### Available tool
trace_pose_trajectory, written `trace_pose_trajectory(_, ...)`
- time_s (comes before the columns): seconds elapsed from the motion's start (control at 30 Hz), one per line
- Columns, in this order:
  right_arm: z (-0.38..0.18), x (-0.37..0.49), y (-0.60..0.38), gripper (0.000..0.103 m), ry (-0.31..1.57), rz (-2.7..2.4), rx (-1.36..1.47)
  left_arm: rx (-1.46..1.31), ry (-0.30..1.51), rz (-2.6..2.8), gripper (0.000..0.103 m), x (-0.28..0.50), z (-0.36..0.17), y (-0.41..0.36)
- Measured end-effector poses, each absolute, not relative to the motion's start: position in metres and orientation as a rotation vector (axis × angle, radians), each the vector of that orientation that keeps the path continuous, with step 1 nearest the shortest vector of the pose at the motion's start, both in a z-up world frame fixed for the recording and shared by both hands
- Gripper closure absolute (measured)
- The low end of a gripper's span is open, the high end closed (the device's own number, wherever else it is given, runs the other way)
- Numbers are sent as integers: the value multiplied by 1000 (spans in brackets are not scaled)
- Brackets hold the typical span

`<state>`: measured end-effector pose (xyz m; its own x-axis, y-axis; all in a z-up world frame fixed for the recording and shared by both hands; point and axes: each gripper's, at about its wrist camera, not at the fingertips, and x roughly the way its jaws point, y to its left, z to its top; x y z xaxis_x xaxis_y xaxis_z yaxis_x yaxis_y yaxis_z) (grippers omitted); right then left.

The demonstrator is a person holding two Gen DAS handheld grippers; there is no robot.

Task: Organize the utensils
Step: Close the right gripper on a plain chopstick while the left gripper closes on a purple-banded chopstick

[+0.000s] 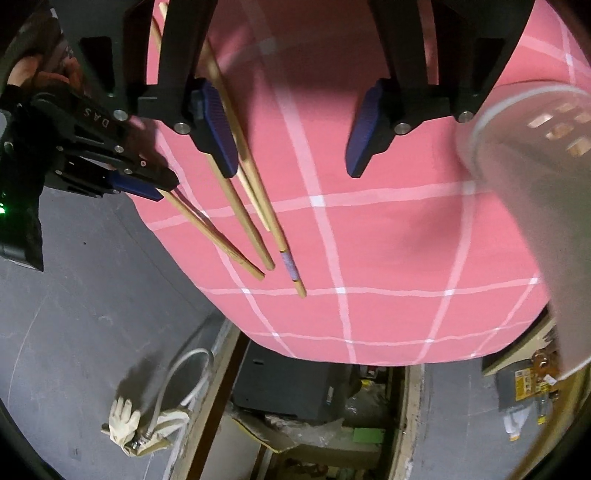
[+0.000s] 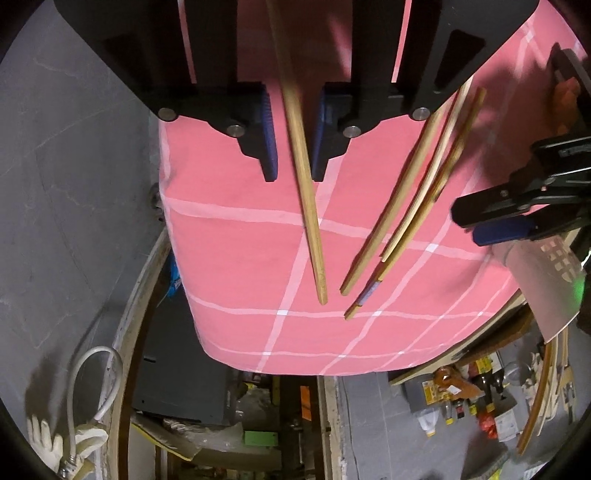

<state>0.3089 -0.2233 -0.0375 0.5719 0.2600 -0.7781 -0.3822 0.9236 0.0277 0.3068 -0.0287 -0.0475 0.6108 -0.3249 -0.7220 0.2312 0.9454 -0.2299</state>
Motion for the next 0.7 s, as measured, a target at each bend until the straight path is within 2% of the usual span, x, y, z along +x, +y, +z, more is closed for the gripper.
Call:
trace_pose_trajectory(0.13, -37, 310, -224, 88, 886, 386, -134, -93, 885, -321, 57, 315, -54, -35)
trace_pose_trajectory(0.33, -38, 310, -225, 88, 889, 392, -122, -62, 893, -306, 59, 323, -60, -46)
trace_pose_trajectory(0.5, -38, 314, -224, 88, 898, 398, -118, -49, 901, -284, 70, 333, -61, -50)
trace_pose_trajectory(0.7, -36, 331, -215, 87, 934, 421, -123, -92, 932, -302, 71, 348, -58, -47)
